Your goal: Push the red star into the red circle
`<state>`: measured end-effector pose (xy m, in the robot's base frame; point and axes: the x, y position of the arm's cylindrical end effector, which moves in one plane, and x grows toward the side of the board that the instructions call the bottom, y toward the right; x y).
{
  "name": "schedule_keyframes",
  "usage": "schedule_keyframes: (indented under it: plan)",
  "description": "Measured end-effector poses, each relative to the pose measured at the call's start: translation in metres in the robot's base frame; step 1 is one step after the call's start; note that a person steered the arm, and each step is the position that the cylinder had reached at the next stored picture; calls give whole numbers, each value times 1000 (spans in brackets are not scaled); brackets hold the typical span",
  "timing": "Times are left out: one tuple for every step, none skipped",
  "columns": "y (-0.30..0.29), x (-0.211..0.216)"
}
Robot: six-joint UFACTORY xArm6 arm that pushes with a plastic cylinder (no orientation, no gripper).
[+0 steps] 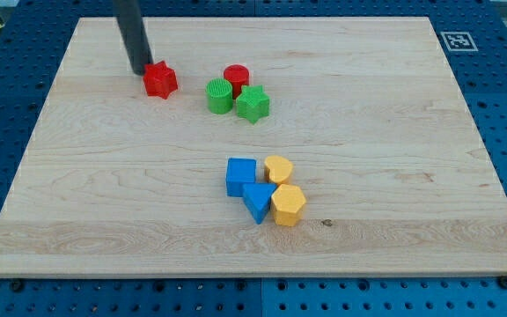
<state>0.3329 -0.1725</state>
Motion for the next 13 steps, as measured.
schedule_keyframes:
  plan:
    - [24,32]
    - [59,51]
    - [29,50]
    - [19,81]
    - [64,99]
    - [123,104]
    - [132,94]
    - [89,79]
    - [52,65]
    - [41,60]
    - [25,68]
    - [20,54]
    - [32,36]
